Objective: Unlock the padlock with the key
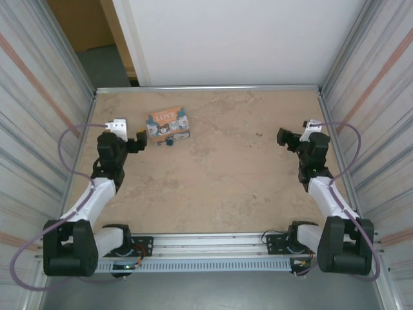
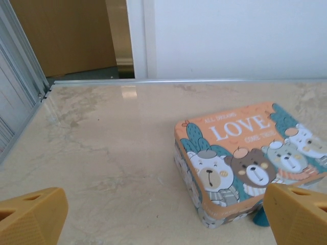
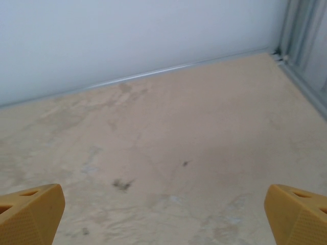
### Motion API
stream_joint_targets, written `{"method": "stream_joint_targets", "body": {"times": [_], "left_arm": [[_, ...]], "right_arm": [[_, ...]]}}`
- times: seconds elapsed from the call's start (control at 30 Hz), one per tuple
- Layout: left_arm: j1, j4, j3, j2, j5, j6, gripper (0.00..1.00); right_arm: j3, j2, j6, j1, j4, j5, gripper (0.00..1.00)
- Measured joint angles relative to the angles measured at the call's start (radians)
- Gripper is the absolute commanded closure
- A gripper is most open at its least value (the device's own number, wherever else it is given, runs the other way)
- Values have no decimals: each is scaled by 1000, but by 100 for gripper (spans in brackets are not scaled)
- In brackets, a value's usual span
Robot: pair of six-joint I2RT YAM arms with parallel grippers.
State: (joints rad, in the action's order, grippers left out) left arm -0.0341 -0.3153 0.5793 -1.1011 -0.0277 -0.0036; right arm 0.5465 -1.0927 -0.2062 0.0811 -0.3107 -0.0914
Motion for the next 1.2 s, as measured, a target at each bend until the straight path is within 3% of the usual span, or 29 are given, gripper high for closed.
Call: {"method": "stream_joint_targets", "body": {"times": [0.2, 0.4, 0.73, 1.2], "left_arm": [[18, 171, 132, -12, 56, -113, 1], [46, 281, 280, -201, 192, -238, 1], [131, 372, 424, -426, 470, -364, 1], [143, 429, 600, -715, 637, -406, 1]], "right_arm": [[81, 13, -124, -13, 161, -165, 1], [181, -64, -217, -142, 279, -234, 1], [447, -368, -318, -382, 365, -250, 1], [788, -824, -440, -538, 332, -246, 1]]}}
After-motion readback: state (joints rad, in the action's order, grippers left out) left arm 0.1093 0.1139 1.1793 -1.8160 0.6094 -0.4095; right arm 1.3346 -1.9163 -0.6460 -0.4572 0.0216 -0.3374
